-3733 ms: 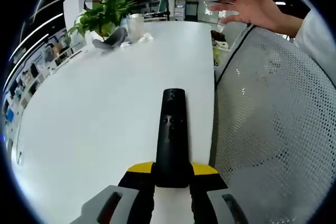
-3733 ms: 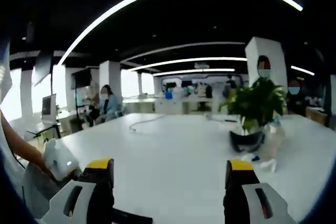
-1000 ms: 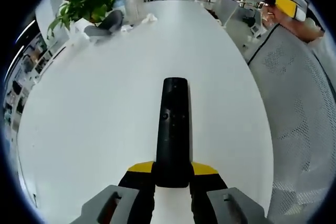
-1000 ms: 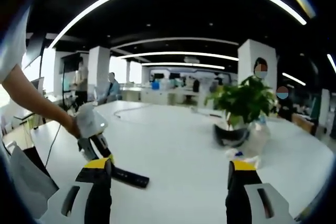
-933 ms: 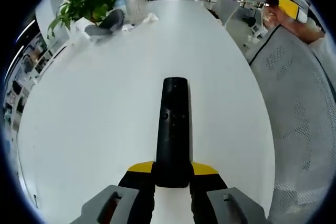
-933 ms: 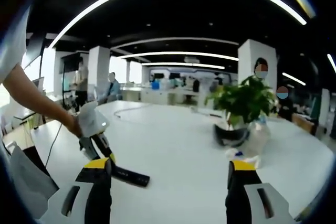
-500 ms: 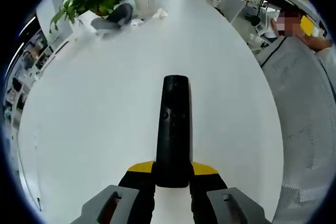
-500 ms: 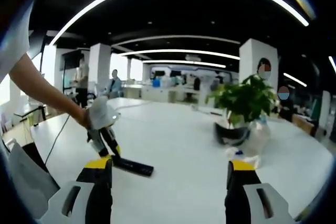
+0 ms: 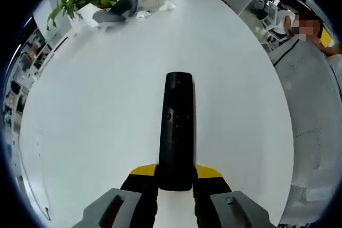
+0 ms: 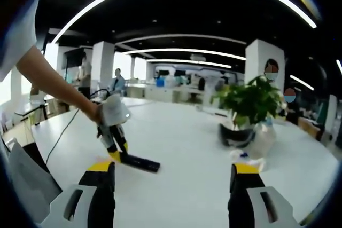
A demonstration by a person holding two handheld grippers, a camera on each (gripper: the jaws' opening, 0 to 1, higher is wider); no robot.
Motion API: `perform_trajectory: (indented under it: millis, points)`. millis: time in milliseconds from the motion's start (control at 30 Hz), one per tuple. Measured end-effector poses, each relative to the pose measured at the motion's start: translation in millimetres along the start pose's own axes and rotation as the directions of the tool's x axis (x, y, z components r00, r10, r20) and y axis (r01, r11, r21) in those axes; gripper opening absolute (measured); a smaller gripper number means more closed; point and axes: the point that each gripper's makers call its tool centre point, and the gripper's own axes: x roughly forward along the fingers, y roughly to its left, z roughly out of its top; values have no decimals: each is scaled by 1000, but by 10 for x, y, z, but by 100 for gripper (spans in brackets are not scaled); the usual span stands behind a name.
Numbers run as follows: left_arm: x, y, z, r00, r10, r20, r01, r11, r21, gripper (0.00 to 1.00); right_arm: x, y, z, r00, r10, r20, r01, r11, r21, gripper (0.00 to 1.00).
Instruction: Press the specified remote control buttons in sequence, fully releasing each button before pressing the next.
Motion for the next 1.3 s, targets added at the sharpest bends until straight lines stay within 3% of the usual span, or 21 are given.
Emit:
perform_trajectory:
  millis: [333, 1300]
  points:
    - [14, 231, 19, 998, -10, -66, 11, 1000, 26, 24, 25, 9, -37, 1000, 0, -22, -1, 1000, -10, 87]
    - [48, 659, 73, 995, -20, -95, 24, 999, 42, 23, 50, 0, -102, 999, -11, -54, 10, 999, -32, 85]
